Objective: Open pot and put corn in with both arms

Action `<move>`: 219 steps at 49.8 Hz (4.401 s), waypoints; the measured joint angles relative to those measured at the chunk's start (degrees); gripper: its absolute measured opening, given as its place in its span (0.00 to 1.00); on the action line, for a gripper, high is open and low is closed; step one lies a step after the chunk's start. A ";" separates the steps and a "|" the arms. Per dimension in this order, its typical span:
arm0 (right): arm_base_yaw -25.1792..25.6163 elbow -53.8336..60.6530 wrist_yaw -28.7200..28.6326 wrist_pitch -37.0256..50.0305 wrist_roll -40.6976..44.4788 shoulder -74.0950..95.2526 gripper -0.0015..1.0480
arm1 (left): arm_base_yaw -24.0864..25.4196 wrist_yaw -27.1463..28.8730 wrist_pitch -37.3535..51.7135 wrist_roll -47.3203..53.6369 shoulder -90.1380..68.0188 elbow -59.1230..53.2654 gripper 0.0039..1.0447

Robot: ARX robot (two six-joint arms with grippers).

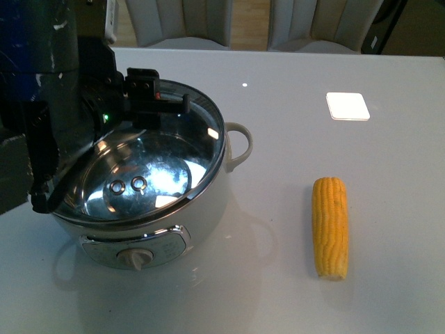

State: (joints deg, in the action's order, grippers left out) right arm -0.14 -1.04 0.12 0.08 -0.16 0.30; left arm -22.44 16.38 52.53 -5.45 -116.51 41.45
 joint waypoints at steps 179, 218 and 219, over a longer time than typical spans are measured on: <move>0.00 0.00 0.00 0.00 0.00 0.00 0.92 | 51.43 -31.74 14.36 5.14 3.45 -4.48 0.94; 0.00 0.00 -0.02 0.00 0.00 0.00 0.92 | 30.91 -24.50 -29.35 4.96 92.67 -40.74 0.03; 0.00 0.00 -0.02 0.00 0.00 0.00 0.92 | 30.73 -24.44 -29.73 4.94 93.18 -40.74 0.03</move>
State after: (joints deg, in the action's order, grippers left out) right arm -0.14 -1.04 0.10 0.08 -0.16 0.30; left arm 8.29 -8.05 22.81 -0.51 -23.33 0.71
